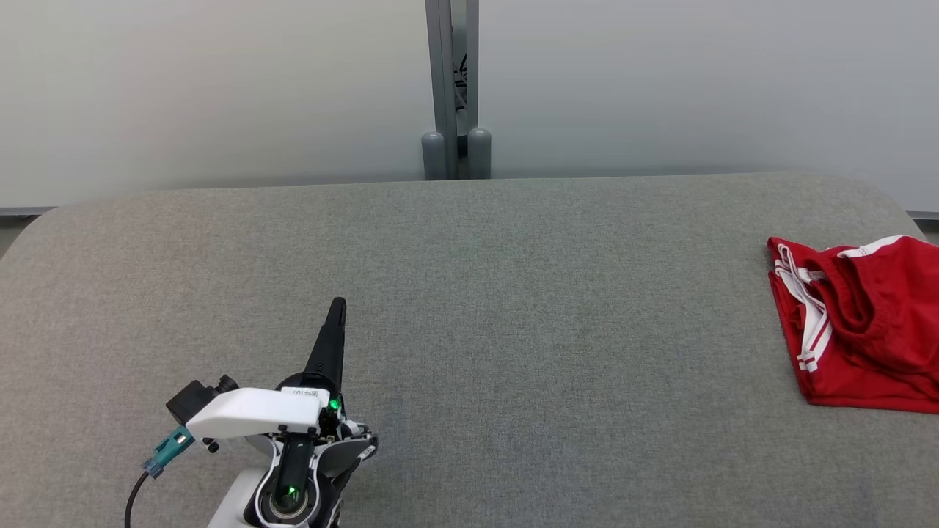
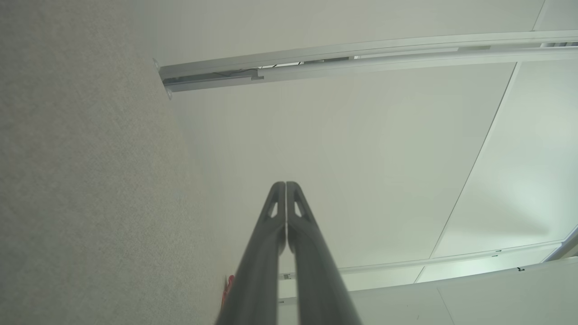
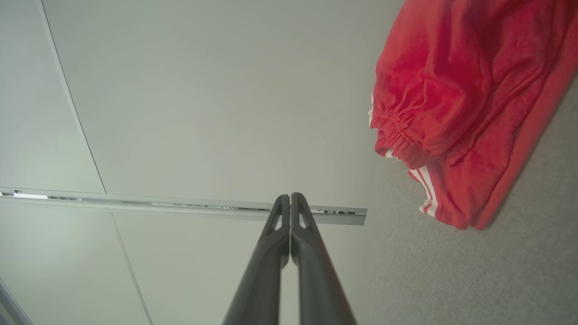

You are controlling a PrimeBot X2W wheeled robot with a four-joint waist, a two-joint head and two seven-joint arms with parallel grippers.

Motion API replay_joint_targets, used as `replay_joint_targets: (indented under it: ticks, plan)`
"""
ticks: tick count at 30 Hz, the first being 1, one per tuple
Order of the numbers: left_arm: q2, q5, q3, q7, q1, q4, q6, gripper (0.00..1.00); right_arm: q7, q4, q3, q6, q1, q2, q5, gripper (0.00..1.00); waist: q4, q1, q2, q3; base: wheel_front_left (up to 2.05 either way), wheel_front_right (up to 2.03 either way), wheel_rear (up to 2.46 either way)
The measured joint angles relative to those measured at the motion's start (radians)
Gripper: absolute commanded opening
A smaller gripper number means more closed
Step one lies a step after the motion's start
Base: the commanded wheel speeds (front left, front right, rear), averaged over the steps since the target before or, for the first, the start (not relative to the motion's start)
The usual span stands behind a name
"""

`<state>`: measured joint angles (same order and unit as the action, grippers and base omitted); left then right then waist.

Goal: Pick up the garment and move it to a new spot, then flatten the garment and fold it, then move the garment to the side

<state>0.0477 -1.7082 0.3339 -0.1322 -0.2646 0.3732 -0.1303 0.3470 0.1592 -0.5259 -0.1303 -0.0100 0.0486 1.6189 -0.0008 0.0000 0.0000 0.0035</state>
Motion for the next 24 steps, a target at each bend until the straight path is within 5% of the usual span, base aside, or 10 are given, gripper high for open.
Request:
replay_joint_targets:
  ticks: [24]
  plan:
    - [0.0,0.0,0.0,0.0,0.0,0.0,0.0,0.0,0.0,0.0,-0.001,0.0,0.0,0.0,0.0,0.0,0.0,0.0,0.0,0.0,0.0,0.0,0.0]
